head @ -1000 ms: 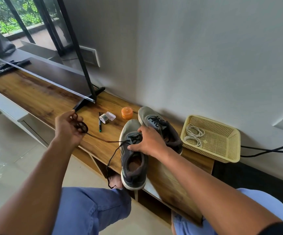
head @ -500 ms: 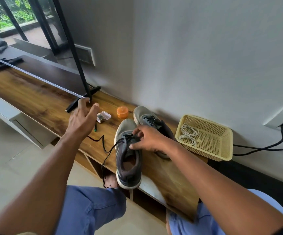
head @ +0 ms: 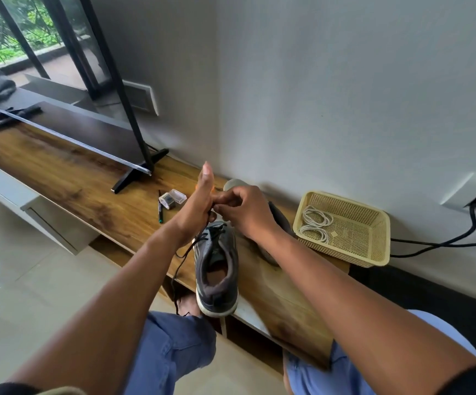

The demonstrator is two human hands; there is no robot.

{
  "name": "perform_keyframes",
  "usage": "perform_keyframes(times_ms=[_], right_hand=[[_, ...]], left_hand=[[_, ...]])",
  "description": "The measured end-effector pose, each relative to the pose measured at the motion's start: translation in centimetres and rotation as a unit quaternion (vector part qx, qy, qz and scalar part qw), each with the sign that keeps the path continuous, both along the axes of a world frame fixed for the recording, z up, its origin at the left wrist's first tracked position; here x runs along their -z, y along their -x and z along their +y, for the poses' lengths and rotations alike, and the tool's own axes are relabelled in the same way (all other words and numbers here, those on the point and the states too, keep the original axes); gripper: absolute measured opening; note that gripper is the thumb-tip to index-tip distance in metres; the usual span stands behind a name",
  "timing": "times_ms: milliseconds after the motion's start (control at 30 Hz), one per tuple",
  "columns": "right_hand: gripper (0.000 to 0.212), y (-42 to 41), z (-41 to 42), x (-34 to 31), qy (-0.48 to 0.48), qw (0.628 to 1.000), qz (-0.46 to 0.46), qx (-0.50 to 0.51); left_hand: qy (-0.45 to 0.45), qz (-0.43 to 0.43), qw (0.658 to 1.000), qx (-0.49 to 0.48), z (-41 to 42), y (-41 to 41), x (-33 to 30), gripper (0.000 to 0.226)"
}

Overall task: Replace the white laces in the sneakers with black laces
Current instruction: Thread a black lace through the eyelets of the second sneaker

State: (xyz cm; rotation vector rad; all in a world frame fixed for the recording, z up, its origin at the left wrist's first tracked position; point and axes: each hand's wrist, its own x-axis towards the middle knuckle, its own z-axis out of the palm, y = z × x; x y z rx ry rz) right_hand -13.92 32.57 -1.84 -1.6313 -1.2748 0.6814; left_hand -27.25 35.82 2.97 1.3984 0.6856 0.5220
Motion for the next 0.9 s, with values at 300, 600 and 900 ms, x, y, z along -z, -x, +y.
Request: perform_keyframes(times_ms=[300,600,900], right_hand=[[0.003,0.0,-0.2,0.4,-0.011,1.0,-0.008,-0.004],[0.009,-0.8,-0.6,0.2,0.003,0.994,0.08,0.079],[0.05,0.0,-4.0,1.3,0.201,0.957,-0.183,-0.103]], left_hand=[[0.009,-0.014,0.999,0.033,0.5,-0.4,1.2,0.068],[-0.164,0.142,0.974,-0.066,3.1,1.5,3.7,0.012],[-0.219,0.323,0.921,0.012,3.6,4.0,4.7,0.004]])
